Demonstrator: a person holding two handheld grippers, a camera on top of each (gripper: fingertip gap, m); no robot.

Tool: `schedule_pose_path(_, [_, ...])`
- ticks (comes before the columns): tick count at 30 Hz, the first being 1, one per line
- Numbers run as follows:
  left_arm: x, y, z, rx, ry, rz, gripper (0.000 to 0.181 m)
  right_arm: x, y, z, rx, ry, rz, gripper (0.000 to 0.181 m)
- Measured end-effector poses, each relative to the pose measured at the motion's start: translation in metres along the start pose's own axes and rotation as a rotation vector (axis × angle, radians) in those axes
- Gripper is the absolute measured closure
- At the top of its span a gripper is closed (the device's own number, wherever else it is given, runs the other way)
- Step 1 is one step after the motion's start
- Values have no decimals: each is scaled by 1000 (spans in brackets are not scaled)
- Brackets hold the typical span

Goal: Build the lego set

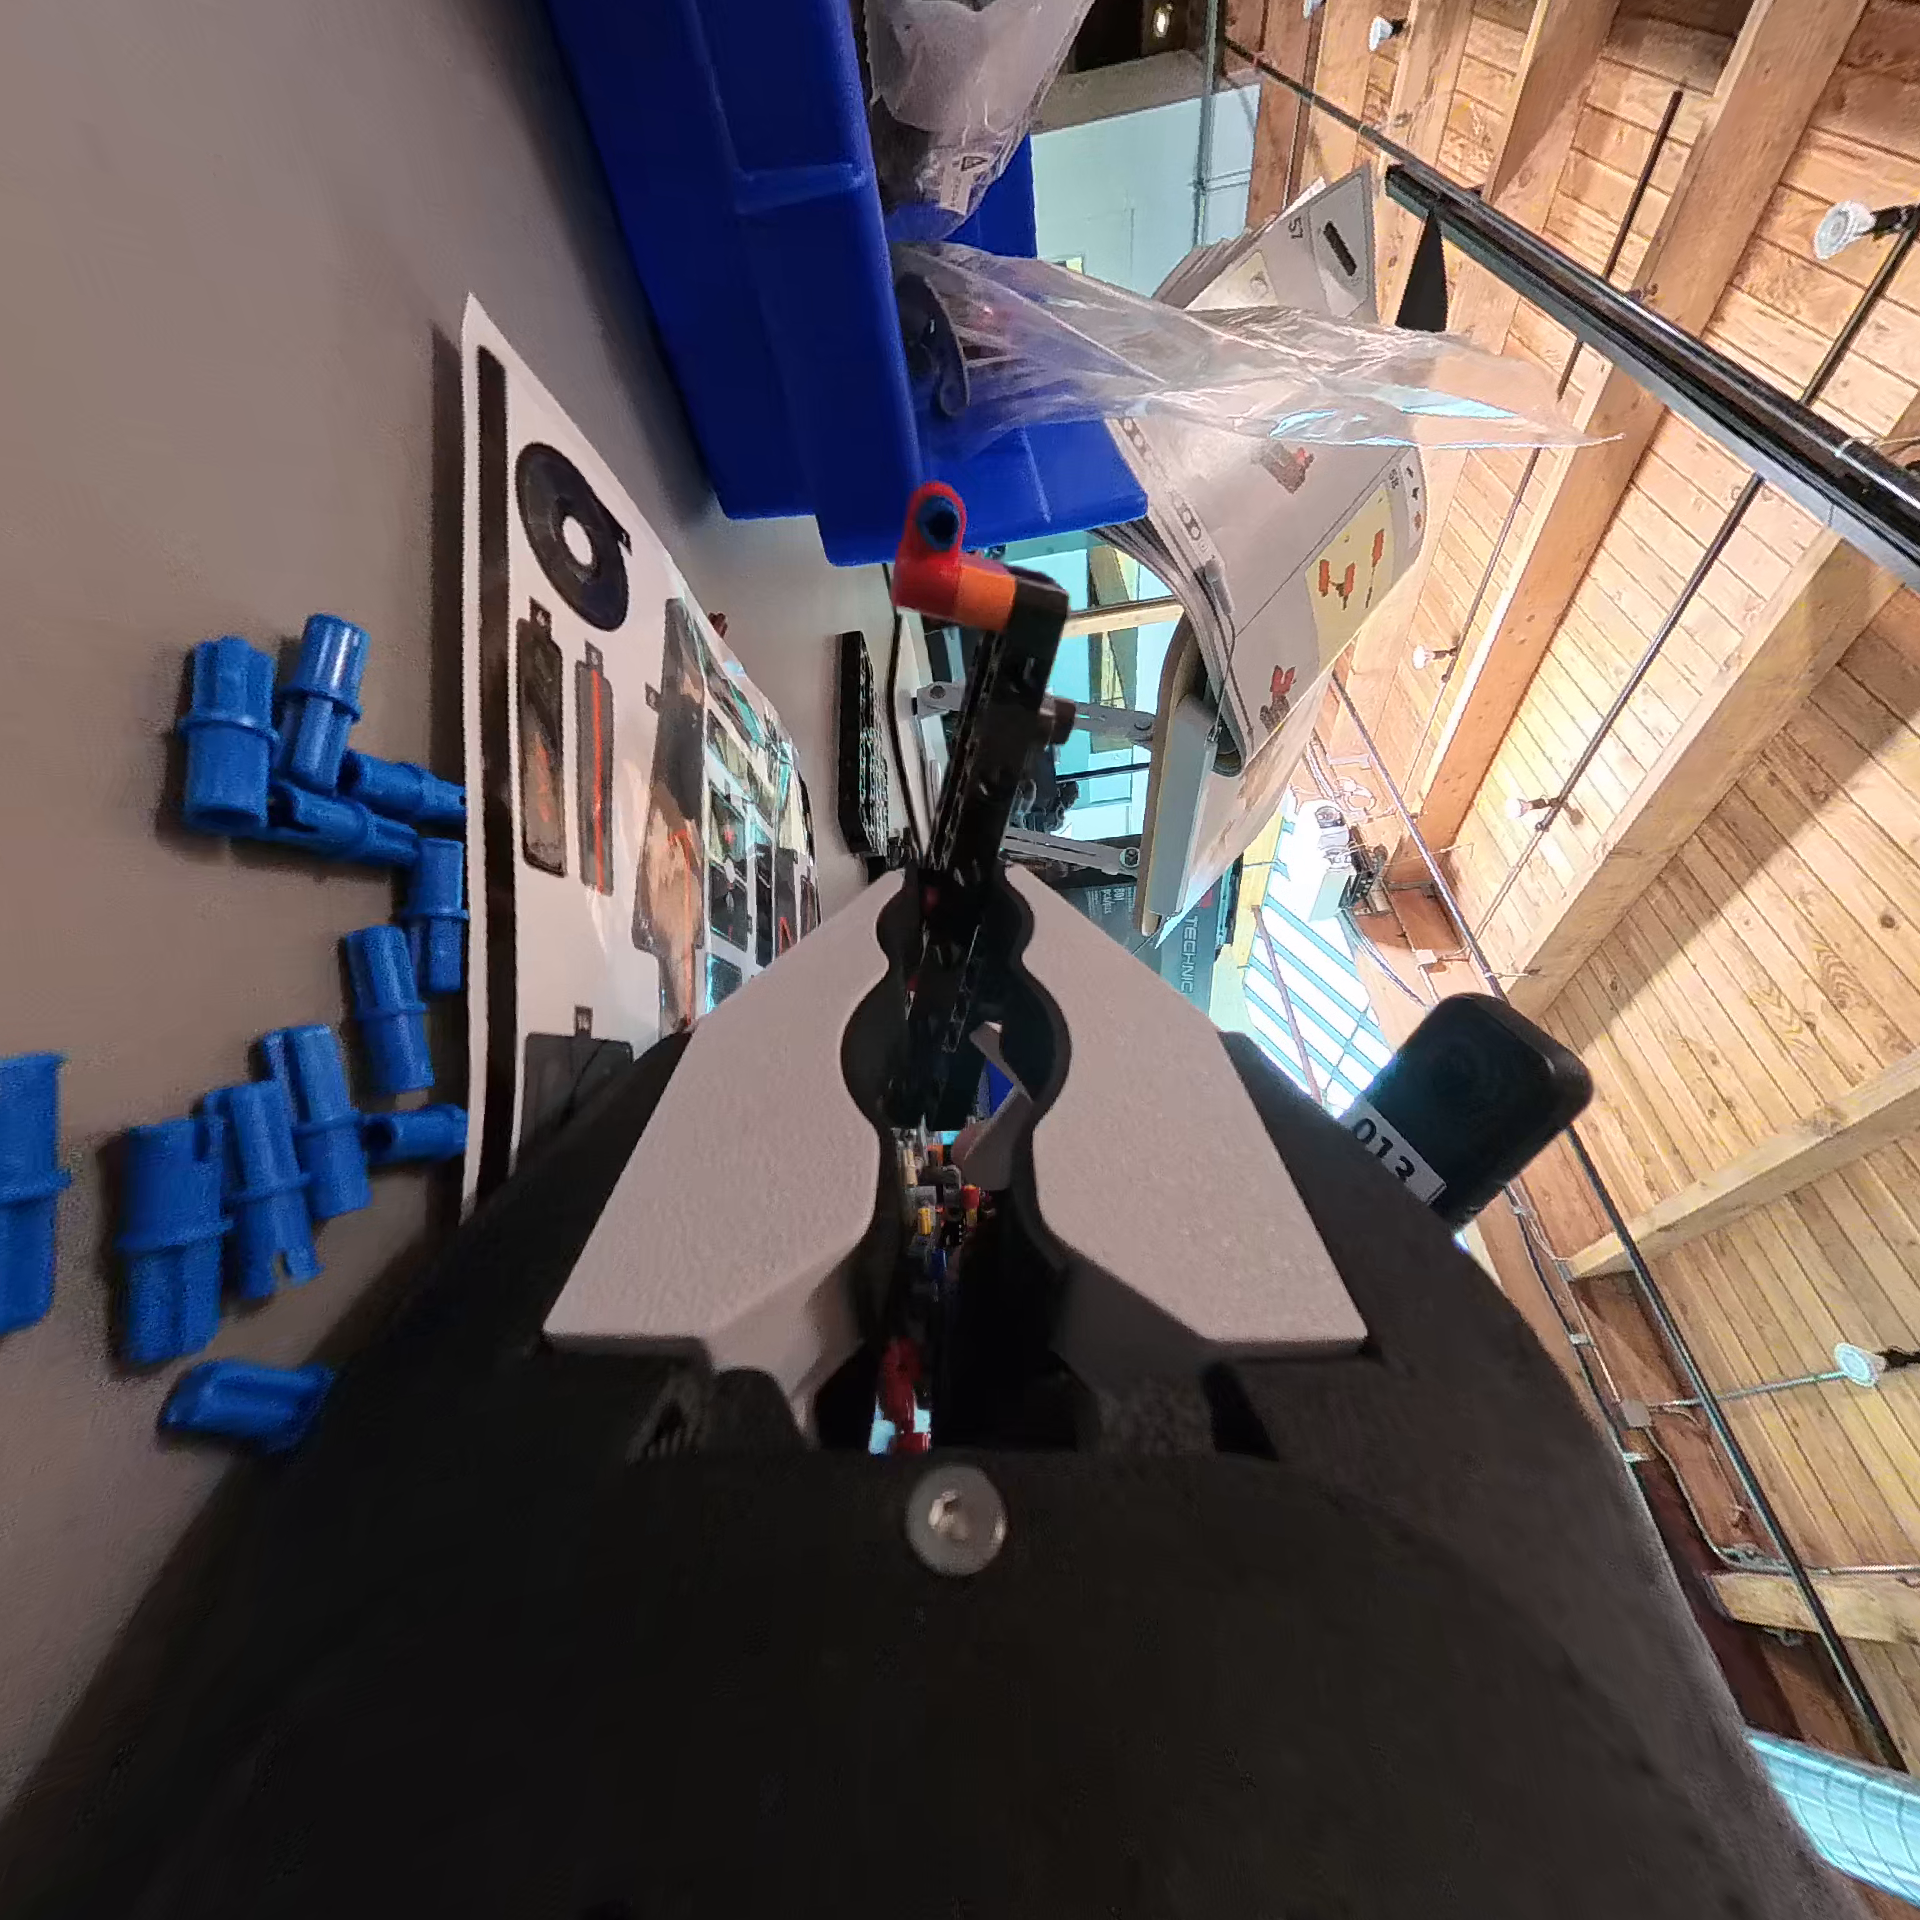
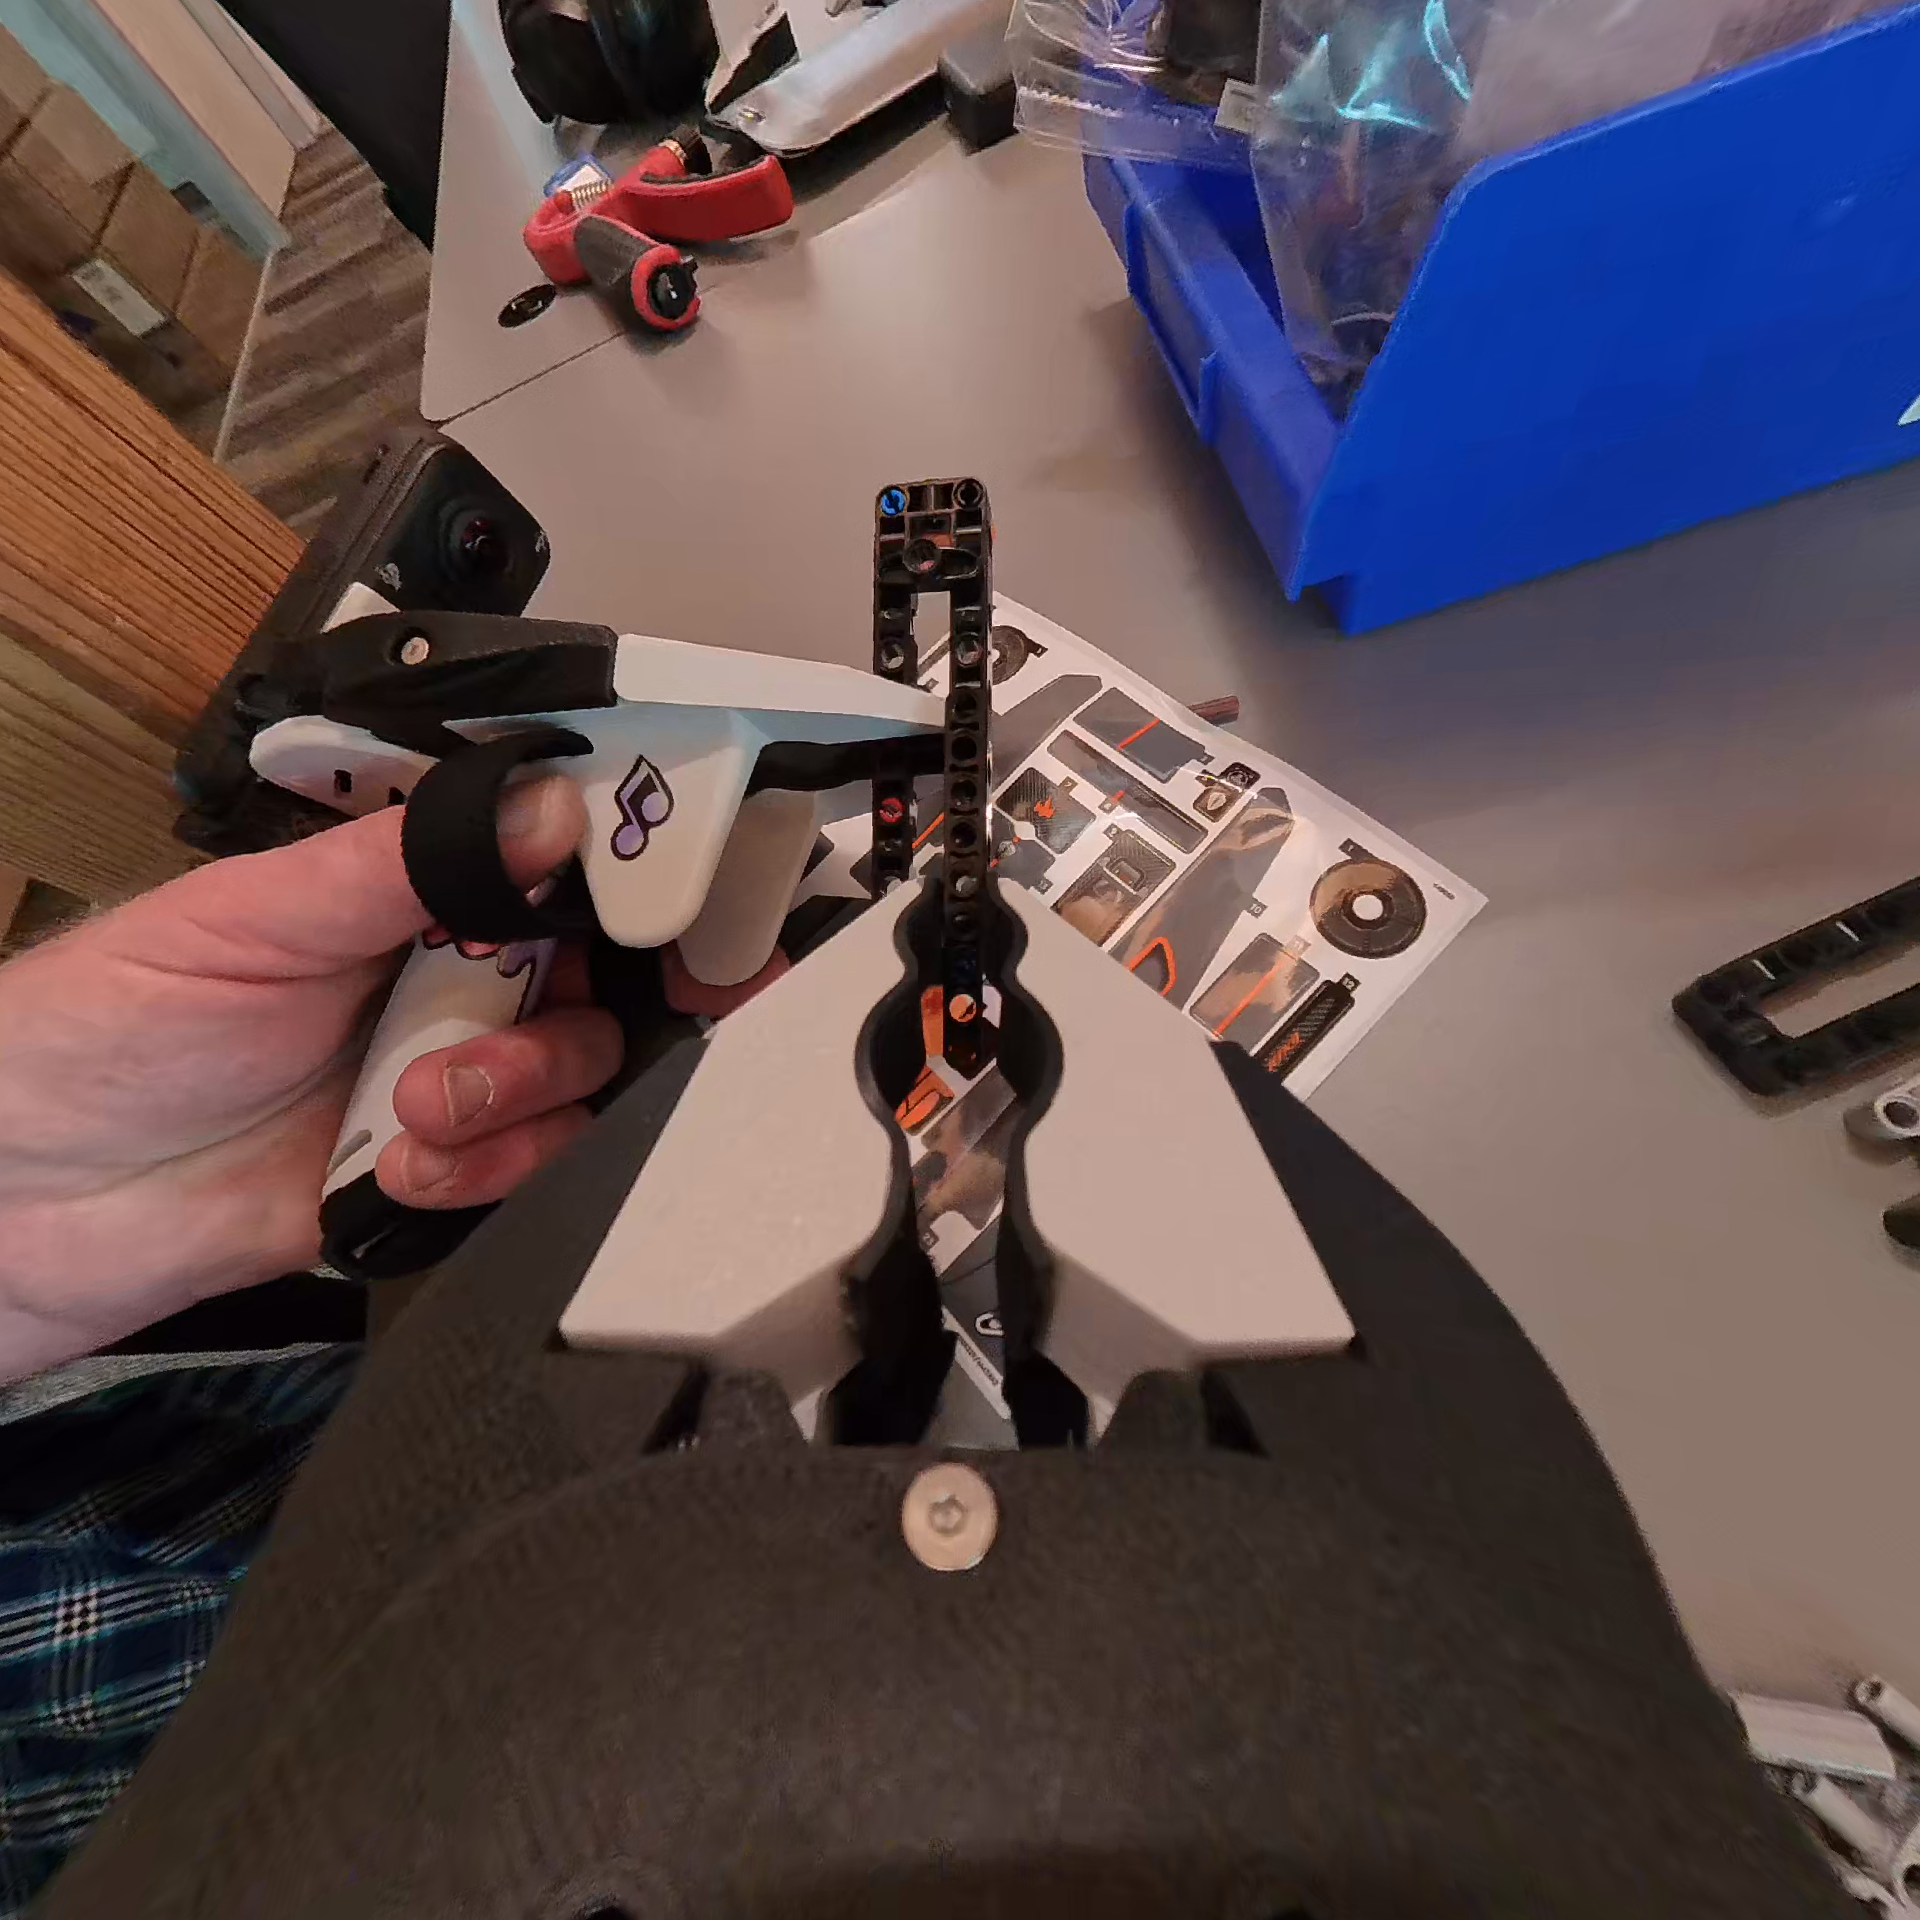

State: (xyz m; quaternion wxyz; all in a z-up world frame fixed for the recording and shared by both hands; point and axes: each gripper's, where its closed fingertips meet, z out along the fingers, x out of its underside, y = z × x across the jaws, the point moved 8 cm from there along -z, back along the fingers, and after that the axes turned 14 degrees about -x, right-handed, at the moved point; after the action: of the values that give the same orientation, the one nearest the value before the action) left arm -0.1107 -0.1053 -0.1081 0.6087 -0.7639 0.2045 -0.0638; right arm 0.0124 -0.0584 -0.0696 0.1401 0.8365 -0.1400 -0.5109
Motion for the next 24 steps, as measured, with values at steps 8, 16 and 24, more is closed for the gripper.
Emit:
schedule_pose_path(8, [1, 0, -1, -9, 0, -1, 170, 0, 5, 2, 58, 19, -53, 177])
schedule_pose_path(16, [0, 1, -2, -19, 1, -18, 170, 0, 9, 5, 127, 39, -135, 177])
schedule_pose_path(24, [0, 1, -2, -16, 9, -23, 169, 2, 1, 2, 3, -37, 67, 177])
